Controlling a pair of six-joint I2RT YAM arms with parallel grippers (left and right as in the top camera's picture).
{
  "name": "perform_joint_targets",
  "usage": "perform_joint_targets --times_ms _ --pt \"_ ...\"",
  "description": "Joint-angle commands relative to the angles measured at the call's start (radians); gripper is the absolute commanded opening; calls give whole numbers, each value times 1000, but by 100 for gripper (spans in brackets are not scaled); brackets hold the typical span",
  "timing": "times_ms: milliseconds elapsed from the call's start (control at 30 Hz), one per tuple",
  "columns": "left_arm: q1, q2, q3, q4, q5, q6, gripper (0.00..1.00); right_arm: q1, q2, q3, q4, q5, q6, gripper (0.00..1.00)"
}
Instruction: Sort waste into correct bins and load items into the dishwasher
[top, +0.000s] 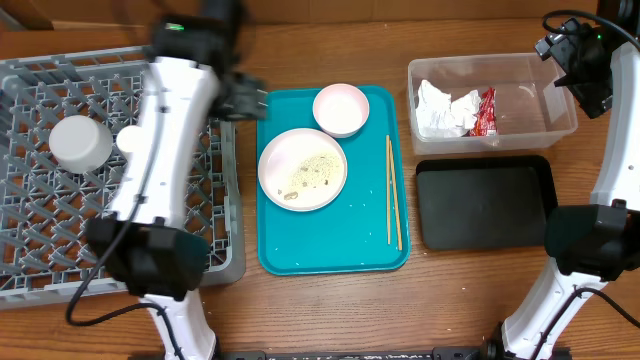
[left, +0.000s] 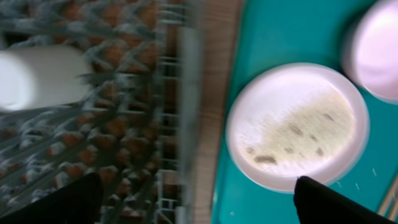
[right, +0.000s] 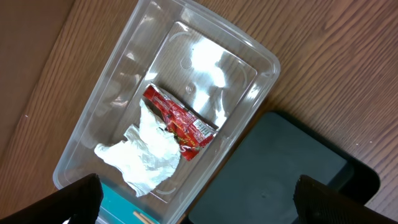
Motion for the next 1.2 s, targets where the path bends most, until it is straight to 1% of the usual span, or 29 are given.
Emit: perform_joint_targets --times_ms 0,33,100,267,400,500,567,667,700,733,767,800,900,967,1100,1167 --pt "128 -34 35 -31 -79 -103 100 -2 -6 1 5 10 4 100" --pt "167 -34 32 -40 -54 -123 100 -2 -6 1 5 10 4 100" --pt "221 -34 22 -53 -11 -127 100 -2 -6 1 5 10 4 100" --pt "333 -34 14 -61 29 -127 100 -2 -6 1 5 10 4 100" --pt "372 -34 14 -61 42 -126 100 -2 -6 1 13 1 12 100" --pt "386 -34 14 -61 8 -119 100 -2 -6 1 96 -68 56 100" --pt "394 -34 14 -61 -4 -119 100 -2 -6 1 147 -194 42 100" --pt "410 -34 13 -57 -3 -124 100 1 -6 1 139 -470 -33 100" --pt "419 -34 13 -54 -3 -133 100 14 -3 -2 142 -557 -80 100" --pt "430 -34 13 -50 -3 -141 100 40 -3 -6 140 -599 -130 100" --pt "438 -34 13 -50 -3 -151 100 64 -3 -8 135 -596 -152 100" --pt "451 -34 12 -50 -2 -157 100 124 -3 -15 128 -560 -185 100" --pt "467 -34 11 -54 -3 -153 100 269 -3 -44 130 -426 -192 100" --pt "470 -34 11 -52 -3 -153 100 396 -3 -82 158 -307 -192 100" --pt "470 -34 11 -53 -5 -152 100 640 -3 -205 308 -69 -192 100" --pt "470 -34 11 -53 -19 -152 100 732 -3 -271 391 36 -192 100"
